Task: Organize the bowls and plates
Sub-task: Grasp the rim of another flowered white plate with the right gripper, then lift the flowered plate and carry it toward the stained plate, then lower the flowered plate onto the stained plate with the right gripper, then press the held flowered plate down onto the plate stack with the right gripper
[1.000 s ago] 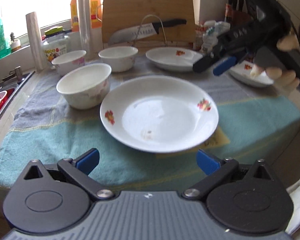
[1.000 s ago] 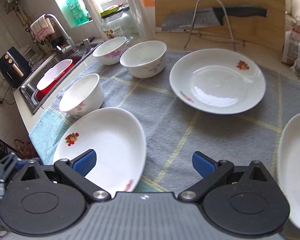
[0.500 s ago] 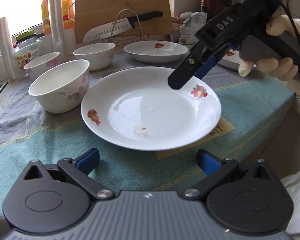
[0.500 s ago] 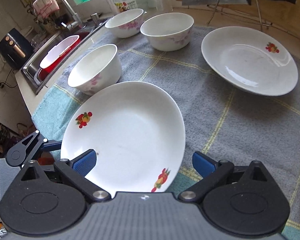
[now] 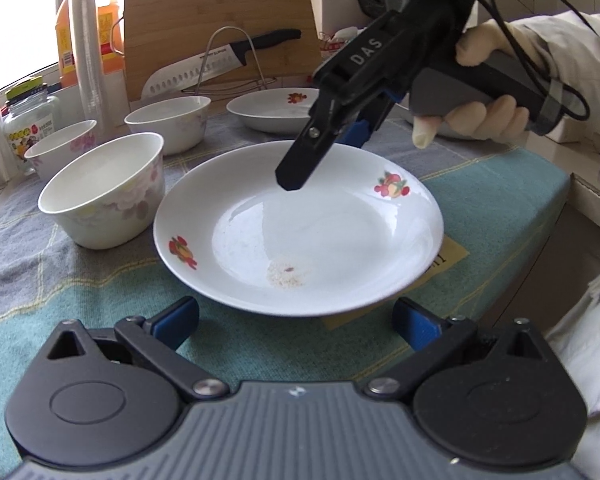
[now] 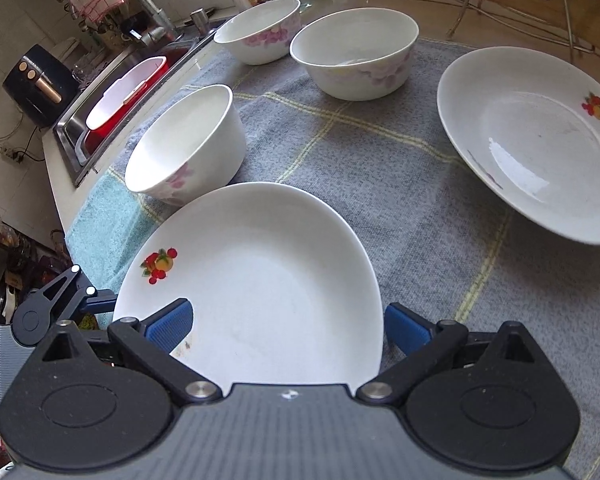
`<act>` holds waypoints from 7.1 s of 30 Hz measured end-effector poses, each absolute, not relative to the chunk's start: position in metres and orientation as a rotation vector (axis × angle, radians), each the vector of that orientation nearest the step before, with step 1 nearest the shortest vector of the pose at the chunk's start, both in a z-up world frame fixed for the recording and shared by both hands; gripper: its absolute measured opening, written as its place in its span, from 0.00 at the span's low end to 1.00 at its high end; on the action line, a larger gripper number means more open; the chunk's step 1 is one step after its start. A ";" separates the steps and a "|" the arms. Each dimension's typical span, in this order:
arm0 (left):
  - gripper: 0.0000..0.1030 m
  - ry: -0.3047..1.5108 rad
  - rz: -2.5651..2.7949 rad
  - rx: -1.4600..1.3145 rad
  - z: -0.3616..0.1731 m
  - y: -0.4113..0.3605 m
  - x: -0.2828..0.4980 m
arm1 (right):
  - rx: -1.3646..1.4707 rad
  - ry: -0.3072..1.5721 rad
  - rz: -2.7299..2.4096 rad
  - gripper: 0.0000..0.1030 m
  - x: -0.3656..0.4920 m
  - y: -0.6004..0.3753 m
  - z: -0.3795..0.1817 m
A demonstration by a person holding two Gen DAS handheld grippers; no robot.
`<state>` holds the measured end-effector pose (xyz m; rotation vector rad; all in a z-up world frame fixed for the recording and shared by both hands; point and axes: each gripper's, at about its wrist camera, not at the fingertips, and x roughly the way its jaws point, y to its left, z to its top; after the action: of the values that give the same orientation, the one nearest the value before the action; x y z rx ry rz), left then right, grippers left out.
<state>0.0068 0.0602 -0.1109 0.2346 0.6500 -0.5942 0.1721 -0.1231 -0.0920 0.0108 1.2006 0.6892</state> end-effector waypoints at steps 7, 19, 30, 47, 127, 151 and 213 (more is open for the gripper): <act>0.99 0.647 -0.650 0.228 -0.111 0.065 0.012 | 0.036 1.219 0.736 1.00 0.180 -0.122 -0.092; 0.99 0.645 -0.708 0.226 -0.110 0.071 0.017 | 0.063 1.250 0.760 1.00 0.187 -0.120 -0.093; 0.98 0.649 -0.723 0.210 -0.107 0.072 0.019 | 0.069 1.269 0.778 1.00 0.189 -0.117 -0.093; 0.98 0.652 -0.715 0.232 -0.102 0.070 0.020 | 0.035 1.280 0.778 1.00 0.188 -0.115 -0.092; 0.98 0.654 -0.960 0.373 -0.075 -0.214 0.124 | 0.207 1.137 0.483 1.00 0.210 -0.441 -0.053; 0.99 0.700 -0.933 0.387 -0.076 -0.230 0.132 | 0.218 1.126 0.452 1.00 0.215 -0.452 -0.074; 0.99 0.715 -0.986 0.444 -0.086 -0.240 0.146 | 0.234 1.134 0.355 1.00 0.197 -0.470 -0.061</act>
<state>0.1463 -0.2396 -0.0857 0.4439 0.7154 -0.9862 0.1966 -0.4704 -0.0608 0.2337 1.1336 0.3553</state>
